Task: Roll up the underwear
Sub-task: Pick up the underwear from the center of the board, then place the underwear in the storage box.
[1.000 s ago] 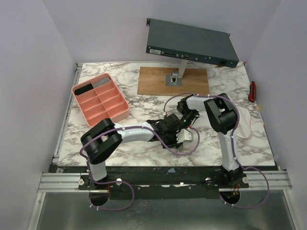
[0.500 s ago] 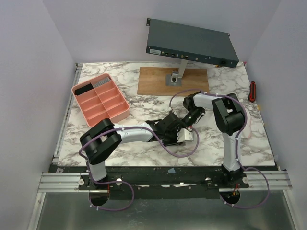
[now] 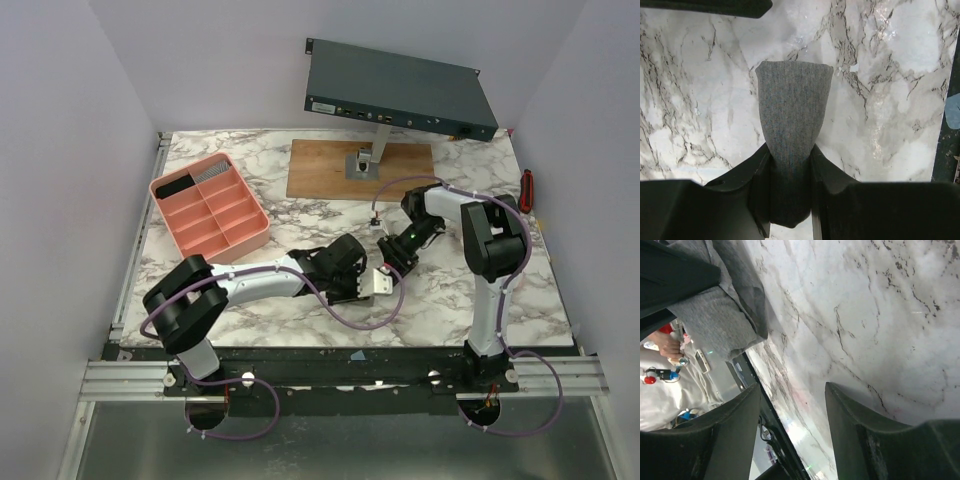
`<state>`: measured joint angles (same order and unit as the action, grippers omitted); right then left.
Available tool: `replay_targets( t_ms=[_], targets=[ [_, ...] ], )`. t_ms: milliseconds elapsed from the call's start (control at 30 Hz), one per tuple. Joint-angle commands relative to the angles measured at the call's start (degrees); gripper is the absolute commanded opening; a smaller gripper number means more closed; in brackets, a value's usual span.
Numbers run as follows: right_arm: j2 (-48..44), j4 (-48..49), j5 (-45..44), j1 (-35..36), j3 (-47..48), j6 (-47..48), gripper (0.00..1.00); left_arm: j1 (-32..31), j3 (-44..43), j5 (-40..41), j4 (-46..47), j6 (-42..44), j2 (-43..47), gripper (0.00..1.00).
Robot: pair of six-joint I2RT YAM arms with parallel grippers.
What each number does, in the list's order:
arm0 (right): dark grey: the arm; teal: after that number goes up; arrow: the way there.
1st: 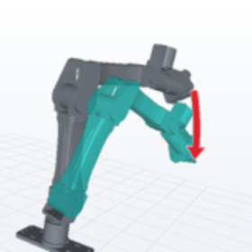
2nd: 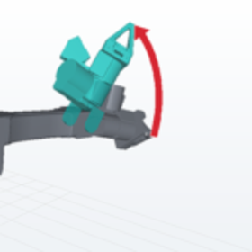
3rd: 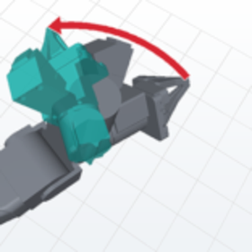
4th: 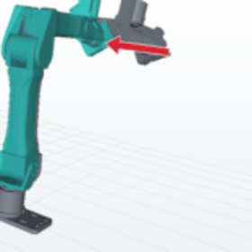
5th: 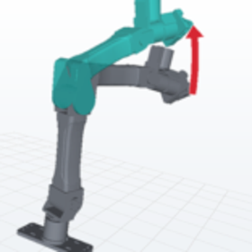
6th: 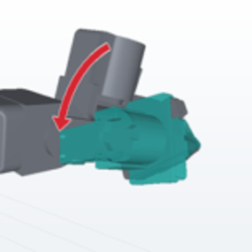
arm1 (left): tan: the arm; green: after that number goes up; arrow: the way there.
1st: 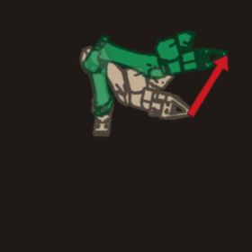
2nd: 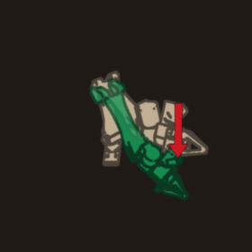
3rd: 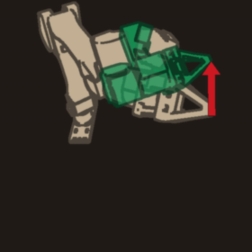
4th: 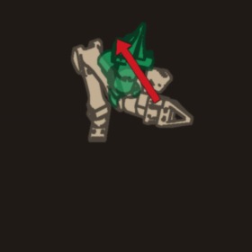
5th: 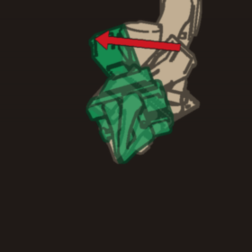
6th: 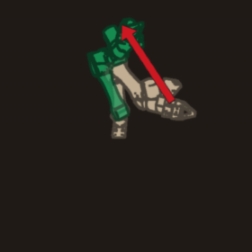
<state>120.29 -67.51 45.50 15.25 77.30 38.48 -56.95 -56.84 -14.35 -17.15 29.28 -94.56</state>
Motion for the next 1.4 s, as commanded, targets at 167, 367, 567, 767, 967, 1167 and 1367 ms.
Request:
replay_targets(
  t_ms=[167,367,567,767,967,1167,1367],
  targets=[
    [-1.7,7.4,-5.7,-0.4,0.6,2.8,0.59,3.8,0.8,0.4,-2.7,0.4,5.7,0.0],
    [-3.9,8.7,-4.8,-0.3,2.1,0.3,0.59,10.3,0.0,0.4,-4.8,0.0,11.9,0.0],
    [-6.6,12.0,-4.6,0.2,3.0,-2.6,0.59,17.5,1.7,5.2,-5.1,2.7,18.8,0.0],
    [-8.8,16.3,-4.6,1.6,2.0,-5.7,0.59,26.7,2.5,8.8,-4.9,6.0,24.5,0.0],
    [-11.1,20.2,-4.9,3.6,-0.6,-7.5,0.59,37.1,3.7,11.1,0.0,10.3,26.4,0.0],
    [-14.1,25.5,-3.3,3.7,-6.0,-8.7,0.59,46.1,1.9,9.1,3.8,12.8,26.0,0.0],
    [-16.6,27.2,-2.6,3.7,-8.5,-9.1,0.59,52.7,0.7,4.9,7.9,16.3,23.2,0.0]
  ],
)
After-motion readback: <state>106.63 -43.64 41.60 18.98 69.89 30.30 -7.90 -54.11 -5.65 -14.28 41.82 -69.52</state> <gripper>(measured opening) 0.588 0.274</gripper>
